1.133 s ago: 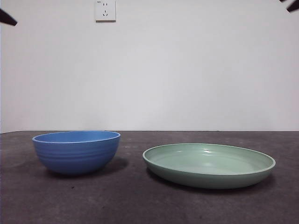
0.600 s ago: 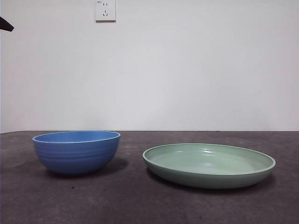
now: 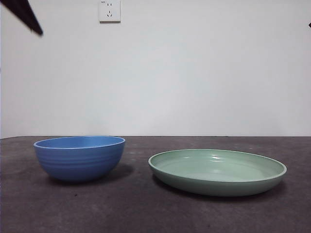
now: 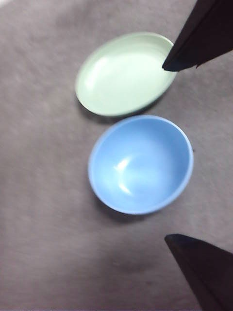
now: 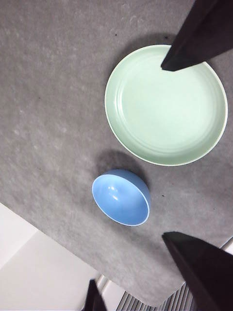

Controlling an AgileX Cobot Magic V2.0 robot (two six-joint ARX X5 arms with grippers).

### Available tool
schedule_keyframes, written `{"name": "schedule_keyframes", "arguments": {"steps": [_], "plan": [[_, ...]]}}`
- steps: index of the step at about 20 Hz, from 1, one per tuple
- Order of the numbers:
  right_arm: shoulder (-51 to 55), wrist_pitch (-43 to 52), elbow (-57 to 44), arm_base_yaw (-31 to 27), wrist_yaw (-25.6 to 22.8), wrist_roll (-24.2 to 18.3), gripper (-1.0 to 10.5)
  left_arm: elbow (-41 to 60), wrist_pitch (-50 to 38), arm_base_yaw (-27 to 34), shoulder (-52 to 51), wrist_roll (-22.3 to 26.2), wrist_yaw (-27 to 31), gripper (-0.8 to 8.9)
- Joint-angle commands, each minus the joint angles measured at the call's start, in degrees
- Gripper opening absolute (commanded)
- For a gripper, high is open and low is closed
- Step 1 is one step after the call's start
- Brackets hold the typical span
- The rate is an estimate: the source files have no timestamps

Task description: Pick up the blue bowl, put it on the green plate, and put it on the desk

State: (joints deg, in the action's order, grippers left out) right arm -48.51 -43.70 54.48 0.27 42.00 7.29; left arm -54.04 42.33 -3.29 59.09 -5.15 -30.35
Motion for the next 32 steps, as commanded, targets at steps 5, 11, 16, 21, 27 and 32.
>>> {"name": "schedule_keyframes", "arguments": {"steps": [5, 11, 16, 21, 27, 32], "plan": [[-0.48, 0.39, 0.85, 0.02, 0.20, -0.46, 6.3, -0.94, -1.09, -0.90, 10.78, 1.31, 3.39, 6.15], [-0.48, 0.35, 0.85, 0.02, 0.20, -0.46, 6.3, -1.25, -5.31, -4.72, 21.88, 1.22, 8.33, 6.15], [-0.48, 0.28, 0.85, 0.02, 0.20, -0.20, 6.3, -3.96, -7.13, -6.88, 30.01, 1.03, 10.51, 5.03], [-0.48, -0.04, 0.85, 0.02, 0.20, -0.20, 6.3, -4.52, -7.26, -7.37, 32.89, 1.03, 11.15, 4.16], [-0.48, -0.04, 0.85, 0.02, 0.02, -0.22, 6.3, -4.52, -7.13, -7.45, 32.98, 1.03, 11.15, 2.00], [-0.48, -0.04, 0.85, 0.02, 0.02, -0.22, 6.3, -4.52, -6.23, -7.61, 33.09, 1.16, 11.17, 1.65]]}}
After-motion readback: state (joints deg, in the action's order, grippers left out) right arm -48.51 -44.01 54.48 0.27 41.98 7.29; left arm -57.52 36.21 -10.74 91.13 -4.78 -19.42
